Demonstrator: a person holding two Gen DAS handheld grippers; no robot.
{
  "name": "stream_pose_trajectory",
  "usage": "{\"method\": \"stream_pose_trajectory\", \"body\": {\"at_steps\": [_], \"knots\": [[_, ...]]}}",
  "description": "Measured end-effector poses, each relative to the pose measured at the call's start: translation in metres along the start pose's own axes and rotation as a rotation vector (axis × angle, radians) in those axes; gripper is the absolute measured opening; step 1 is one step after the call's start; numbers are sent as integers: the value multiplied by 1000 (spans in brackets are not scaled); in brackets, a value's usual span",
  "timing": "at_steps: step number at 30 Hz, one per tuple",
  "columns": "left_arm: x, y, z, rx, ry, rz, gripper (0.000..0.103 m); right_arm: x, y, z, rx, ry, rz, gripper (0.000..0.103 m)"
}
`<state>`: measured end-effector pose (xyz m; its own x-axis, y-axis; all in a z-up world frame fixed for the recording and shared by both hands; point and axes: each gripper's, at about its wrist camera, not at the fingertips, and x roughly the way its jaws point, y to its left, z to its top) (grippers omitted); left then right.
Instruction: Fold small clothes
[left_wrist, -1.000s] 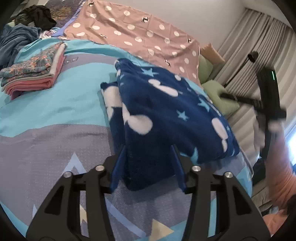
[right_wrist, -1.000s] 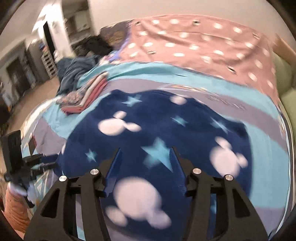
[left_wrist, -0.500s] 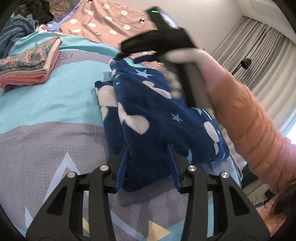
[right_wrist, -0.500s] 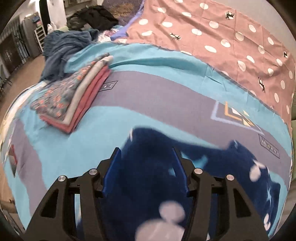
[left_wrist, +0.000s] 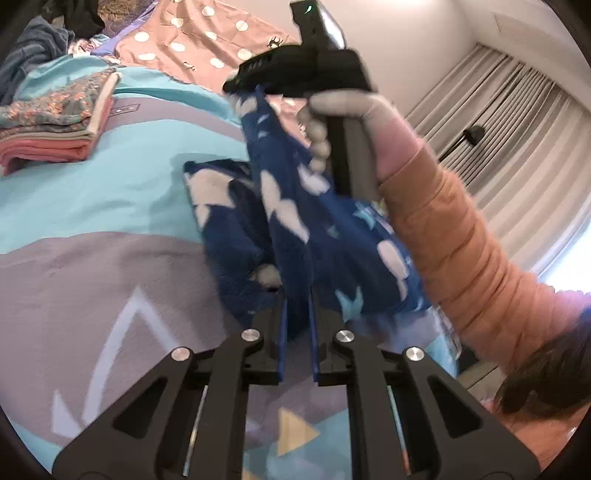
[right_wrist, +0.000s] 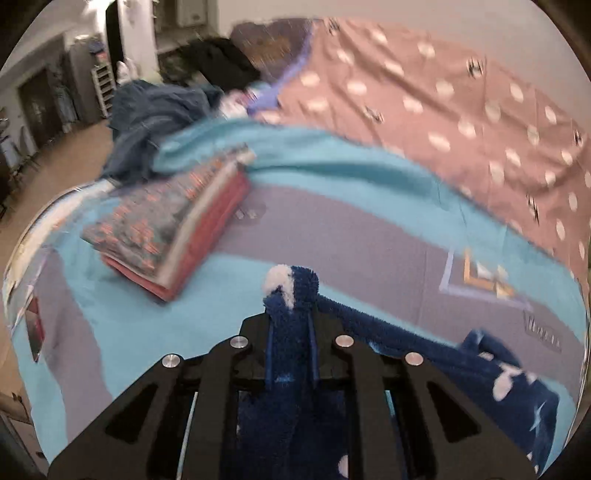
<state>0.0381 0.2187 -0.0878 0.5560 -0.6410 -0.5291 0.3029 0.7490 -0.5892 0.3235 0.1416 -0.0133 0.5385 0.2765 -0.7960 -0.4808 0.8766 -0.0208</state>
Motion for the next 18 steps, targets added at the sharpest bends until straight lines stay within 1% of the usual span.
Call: {"method": "stream_pose_trajectory", "body": {"at_steps": [1, 2, 3, 4, 5, 6, 8, 10, 11, 12, 14, 15, 16, 17, 18], "knots": [[6, 6, -4, -9, 25, 34, 10, 10, 0, 0, -2, 20, -2, 16], [16, 14, -9, -36, 65, 74, 10, 34, -1, -6, -6, 72, -1, 23], [24, 22, -13, -56, 91, 88, 10, 57, -4, -13, -14, 132, 15, 27], [27, 27, -17, -77, 91, 79, 10, 80, -7, -22, -10, 200, 40, 33], [26, 29, -18, -93, 76, 70, 11, 87, -13, -30, 21, 200, 66, 34], [23, 27, -17, -90, 67, 75, 12, 77, -18, -29, 47, 157, 90, 34], [12, 19, -16, -46, 47, 107, 17, 51, -26, -24, 84, 118, 107, 36], [2, 14, -15, -8, 37, 147, 20, 4, -38, -22, 84, 42, 131, 37], [-4, 12, -13, 0, 25, 156, 20, -15, -42, -23, 68, 11, 127, 41], [-12, 10, -9, 9, -4, 156, 20, -40, -47, -27, 38, -34, 104, 44], [-24, 2, -2, 30, -61, 136, 20, -85, -63, -45, -11, -124, 14, 56], [-30, -5, 5, 57, -97, 121, 26, -101, -73, -58, -11, -153, -35, 58], [-31, -12, 9, 83, -115, 115, 31, -109, -81, -67, 3, -163, -64, 60], [-27, -21, 15, 121, -123, 117, 40, -120, -98, -85, 57, -161, -100, 60], [-22, -27, 19, 144, -119, 118, 41, -126, -116, -104, 146, -137, -125, 60]]}}
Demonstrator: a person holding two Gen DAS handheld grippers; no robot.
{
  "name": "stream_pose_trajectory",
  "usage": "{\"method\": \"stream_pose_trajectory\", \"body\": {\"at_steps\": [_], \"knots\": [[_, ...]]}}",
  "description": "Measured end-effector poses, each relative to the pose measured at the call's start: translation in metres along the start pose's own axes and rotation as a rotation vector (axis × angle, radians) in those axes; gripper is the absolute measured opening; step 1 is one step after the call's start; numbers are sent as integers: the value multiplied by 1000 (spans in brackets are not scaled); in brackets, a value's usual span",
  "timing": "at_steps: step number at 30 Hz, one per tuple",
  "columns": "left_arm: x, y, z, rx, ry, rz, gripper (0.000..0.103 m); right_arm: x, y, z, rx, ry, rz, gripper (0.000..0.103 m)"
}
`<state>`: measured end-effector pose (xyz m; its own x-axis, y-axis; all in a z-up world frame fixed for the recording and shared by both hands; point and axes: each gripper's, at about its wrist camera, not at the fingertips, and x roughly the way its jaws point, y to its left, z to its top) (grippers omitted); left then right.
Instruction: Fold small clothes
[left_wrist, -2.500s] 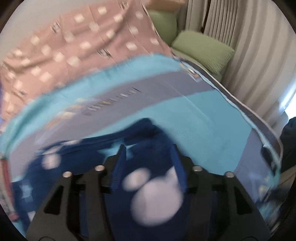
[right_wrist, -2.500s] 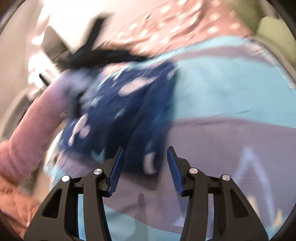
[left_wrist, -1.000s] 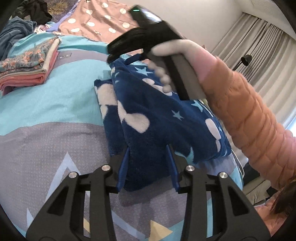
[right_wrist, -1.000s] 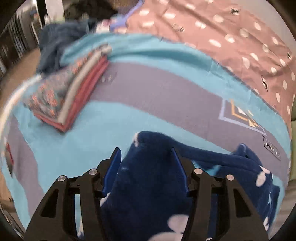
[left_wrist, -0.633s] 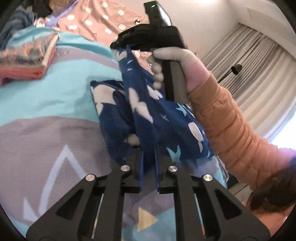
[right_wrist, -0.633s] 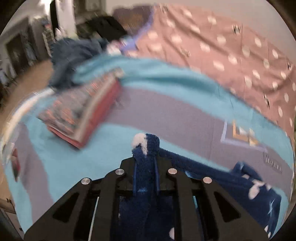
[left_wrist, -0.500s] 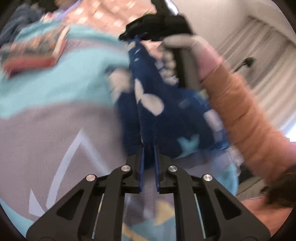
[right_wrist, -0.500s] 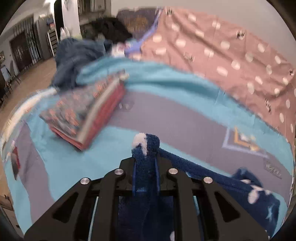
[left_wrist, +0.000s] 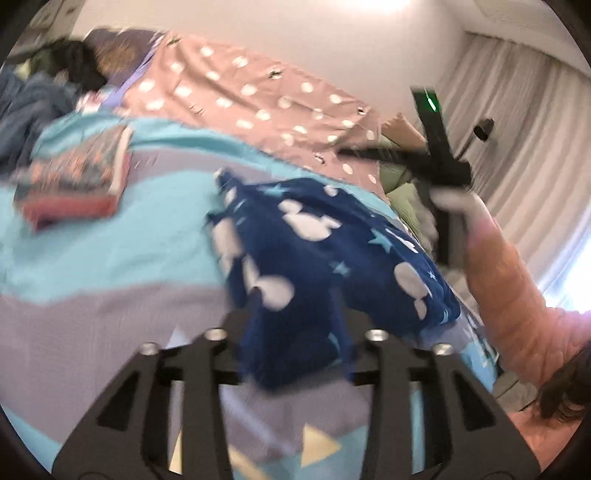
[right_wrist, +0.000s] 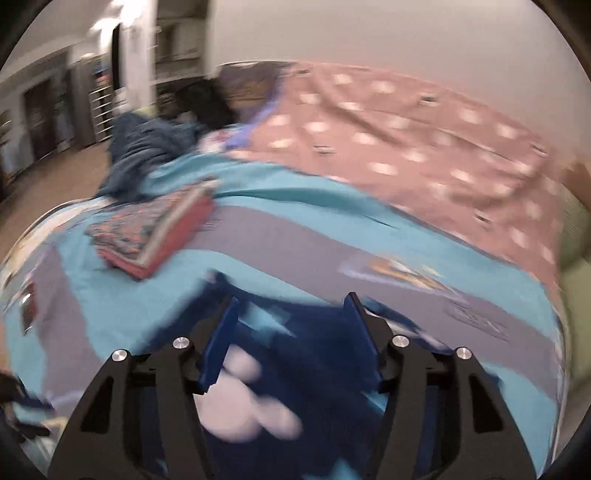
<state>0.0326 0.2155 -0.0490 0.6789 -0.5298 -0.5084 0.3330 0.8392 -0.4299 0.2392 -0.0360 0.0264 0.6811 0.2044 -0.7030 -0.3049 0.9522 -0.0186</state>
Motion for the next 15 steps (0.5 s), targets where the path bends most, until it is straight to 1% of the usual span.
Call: {"method": "stream_pose_trajectory", "body": {"at_steps": [1, 2, 3, 4, 5, 6, 7, 8, 9, 10, 12, 14, 15], "knots": [[10, -10, 4, 23, 10, -11, 42, -10, -23, -25, 143, 54, -29, 60], [20, -19, 7, 42, 23, -30, 47, -14, -38, -46, 240, 81, -12, 60], [32, -25, 8, 65, 47, -55, 53, -23, -48, -72, 320, 94, 39, 60], [50, -28, 6, 81, 85, -50, 54, -32, -53, -97, 367, 96, 66, 60], [67, -29, 2, 91, 129, -10, 54, -35, -54, -116, 389, 100, 40, 59], [80, -29, -5, 103, 164, 34, 54, -35, -53, -135, 398, 112, 1, 59], [93, -29, -12, 123, 175, 67, 55, -28, -49, -152, 385, 124, -5, 59], [96, -32, -17, 150, 154, 83, 55, -20, -42, -167, 324, 103, 0, 59], [95, -36, -18, 169, 149, 97, 55, -18, -38, -174, 273, 62, -12, 59], [92, -38, -17, 173, 147, 106, 55, -18, -34, -175, 260, 54, -19, 59], [92, -37, -19, 162, 150, 117, 55, -17, -34, -168, 269, 91, -17, 61], [91, -39, -21, 164, 151, 130, 55, -11, -29, -163, 245, 129, -9, 73], [91, -40, -21, 164, 153, 138, 55, -9, -27, -161, 219, 135, -22, 74]]}}
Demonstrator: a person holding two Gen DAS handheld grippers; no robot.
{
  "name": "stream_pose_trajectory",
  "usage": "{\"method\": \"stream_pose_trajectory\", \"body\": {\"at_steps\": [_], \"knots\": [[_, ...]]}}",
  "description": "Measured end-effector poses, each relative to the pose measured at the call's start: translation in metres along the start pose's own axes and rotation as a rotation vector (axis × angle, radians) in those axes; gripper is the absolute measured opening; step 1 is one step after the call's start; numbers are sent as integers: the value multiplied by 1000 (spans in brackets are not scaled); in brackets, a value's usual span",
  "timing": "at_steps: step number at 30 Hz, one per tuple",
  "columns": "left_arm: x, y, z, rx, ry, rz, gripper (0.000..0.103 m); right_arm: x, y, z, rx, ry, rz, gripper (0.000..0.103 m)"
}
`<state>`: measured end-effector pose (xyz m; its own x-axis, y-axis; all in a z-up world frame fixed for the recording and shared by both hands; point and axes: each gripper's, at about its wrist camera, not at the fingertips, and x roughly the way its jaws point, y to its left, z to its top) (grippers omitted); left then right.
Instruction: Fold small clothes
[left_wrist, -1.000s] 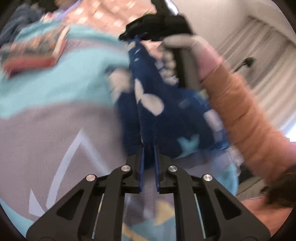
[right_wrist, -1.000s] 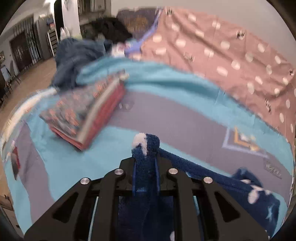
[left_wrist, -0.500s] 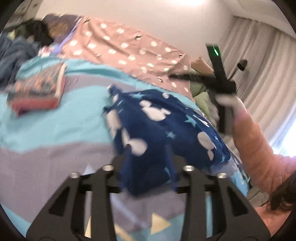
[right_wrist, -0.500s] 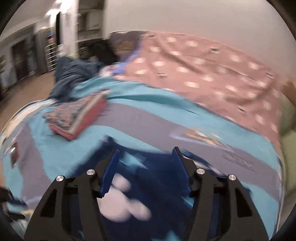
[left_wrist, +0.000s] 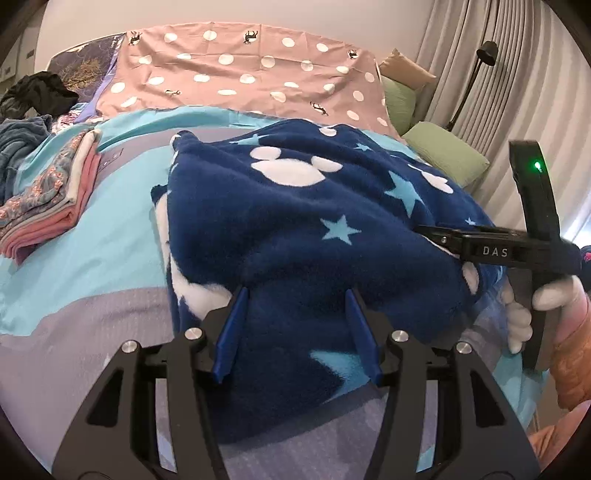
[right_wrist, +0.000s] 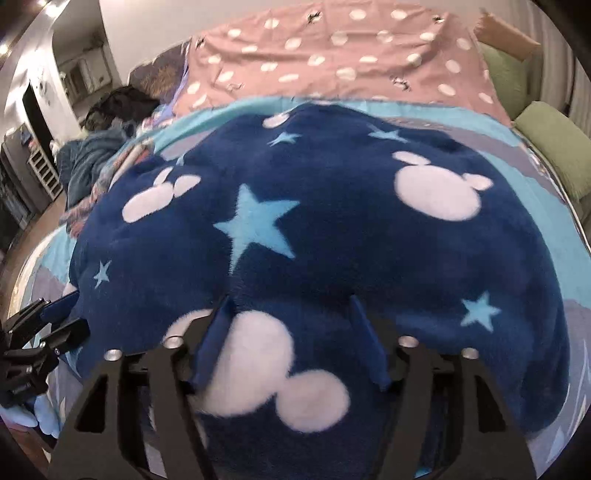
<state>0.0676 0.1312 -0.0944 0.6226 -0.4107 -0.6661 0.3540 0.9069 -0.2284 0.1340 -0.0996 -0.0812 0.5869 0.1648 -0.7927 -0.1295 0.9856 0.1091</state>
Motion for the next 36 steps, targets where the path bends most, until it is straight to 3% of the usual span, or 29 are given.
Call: {"method": "stream_pose_trajectory", "body": {"at_steps": [3, 6, 11, 14, 17, 19, 21, 26, 30, 32, 34, 36], "knots": [[5, -2, 2, -5, -3, 32, 56, 4, 3, -1, -33, -23, -27, 79], [5, -8, 3, -2, 1, 65, 58, 2, -14, -2, 40, -51, 45, 80], [6, -10, 3, -2, 1, 82, 59, -34, -24, -7, 107, -150, 52, 56], [5, -9, 1, -8, -7, 79, 60, -58, -17, -15, 93, -175, 47, 48], [6, -10, 0, -6, -12, 74, 64, -61, -8, -27, 79, -105, 80, 48], [7, -11, 0, -1, -14, 62, 69, -32, -3, -41, 74, 32, 53, 49], [8, -14, -1, 15, -14, 56, 75, -16, -5, -52, 62, 16, 50, 49], [10, -18, -1, 38, -15, 70, 77, -30, -7, -30, 92, 82, 61, 44], [9, -18, -2, 34, -19, 63, 77, -71, 5, 11, 45, -95, 50, 40], [9, -18, -2, 35, -19, 64, 77, -51, 4, 27, 46, -83, 38, 40], [9, -17, -1, 31, -20, 60, 77, 7, -7, 21, 117, 99, 35, 41], [9, -17, -1, 27, -23, 51, 77, 24, -6, 11, 81, 40, 28, 41]]}}
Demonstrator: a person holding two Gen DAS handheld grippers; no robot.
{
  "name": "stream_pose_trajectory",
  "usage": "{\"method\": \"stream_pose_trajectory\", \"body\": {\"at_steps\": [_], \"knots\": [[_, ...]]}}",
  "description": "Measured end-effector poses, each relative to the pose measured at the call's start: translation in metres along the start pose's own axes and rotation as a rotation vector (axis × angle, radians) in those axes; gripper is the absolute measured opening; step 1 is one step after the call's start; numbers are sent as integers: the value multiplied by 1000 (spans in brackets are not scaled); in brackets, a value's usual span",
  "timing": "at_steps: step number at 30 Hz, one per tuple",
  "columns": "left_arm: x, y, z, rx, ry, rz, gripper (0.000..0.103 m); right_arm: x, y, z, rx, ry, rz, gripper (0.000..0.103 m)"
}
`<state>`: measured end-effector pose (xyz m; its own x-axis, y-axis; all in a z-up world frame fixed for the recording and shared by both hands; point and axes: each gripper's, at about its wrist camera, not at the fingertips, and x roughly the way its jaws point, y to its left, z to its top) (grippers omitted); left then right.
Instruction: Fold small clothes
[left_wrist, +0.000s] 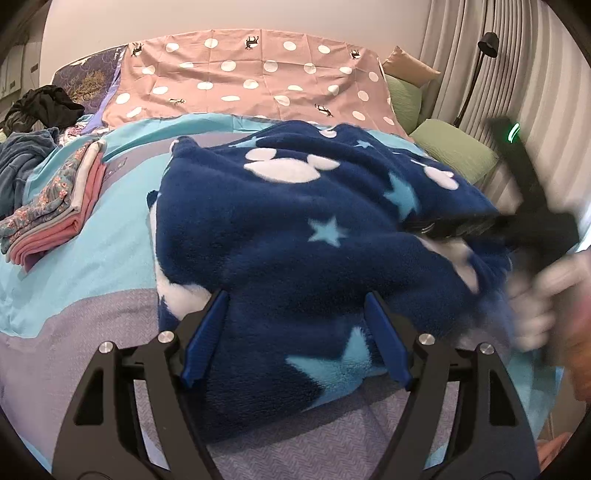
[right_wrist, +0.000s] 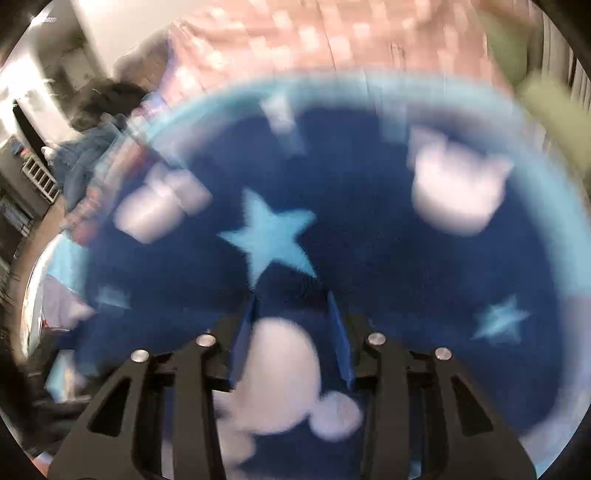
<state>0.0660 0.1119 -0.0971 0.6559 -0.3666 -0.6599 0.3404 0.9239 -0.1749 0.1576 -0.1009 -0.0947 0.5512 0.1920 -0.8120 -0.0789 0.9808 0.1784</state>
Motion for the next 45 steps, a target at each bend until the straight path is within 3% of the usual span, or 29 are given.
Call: {"method": "stream_pose_trajectory", "body": {"at_steps": [2, 3, 4, 7, 9, 10, 12, 14, 17, 21, 23, 25, 26, 29, 31, 33, 36, 38, 40, 41, 45], "knots": [[-2, 2, 1, -11, -1, -4, 76, -14, 13, 12, -10, 35, -38, 41], [-7, 1, 4, -10, -4, -5, 76, -24, 16, 23, 2, 32, -13, 40], [-11, 2, 6, -12, -8, -11, 75, -34, 19, 33, -4, -4, 11, 38], [-33, 8, 23, -33, -86, -24, 74, -54, 30, 76, -80, -175, -59, 38], [-38, 19, 32, -64, -123, 6, 74, -31, 20, 94, -54, -139, -38, 38], [-31, 29, 34, -90, -108, 28, 74, 3, 9, 102, 2, -56, -28, 38], [-4, 49, 29, -162, -9, 66, 74, 60, -10, 96, 73, 92, -35, 39], [25, 66, 14, -229, 92, 38, 80, 68, -14, 96, 91, 64, -14, 39], [22, 75, 13, -267, 69, -10, 80, 47, -1, 111, 47, 61, -34, 38], [26, 75, 13, -257, 74, -6, 81, 29, 7, 149, 36, -55, 1, 38], [26, 76, 12, -264, 69, -16, 81, 47, 3, 162, 44, -9, 11, 40], [25, 78, 12, -272, 67, -29, 81, 100, -7, 159, 69, 128, -48, 40], [24, 78, 10, -275, 65, -35, 81, 119, -10, 153, 53, 122, -52, 40], [25, 81, 10, -286, 63, -49, 82, 101, 8, 155, -26, 95, -125, 39], [24, 82, 10, -295, 59, -60, 82, 79, 12, 148, -64, 64, -111, 39], [23, 84, 10, -301, 52, -69, 82, 37, 12, 131, -65, 0, -26, 39], [16, 89, 9, -329, 38, -97, 82, -17, 35, 91, -222, -87, 39, 42], [9, 95, 9, -363, 18, -111, 82, -51, 54, 50, -373, -148, 63, 55], [-4, 105, 10, -391, -20, -108, 82, -68, 75, 14, -495, -170, 94, 63], [-10, 109, 11, -398, -37, -97, 82, -75, 91, -13, -576, -171, 118, 64], [-34, 130, 8, -448, -81, -54, 82, -70, 138, -62, -740, -169, 124, 65]]}}
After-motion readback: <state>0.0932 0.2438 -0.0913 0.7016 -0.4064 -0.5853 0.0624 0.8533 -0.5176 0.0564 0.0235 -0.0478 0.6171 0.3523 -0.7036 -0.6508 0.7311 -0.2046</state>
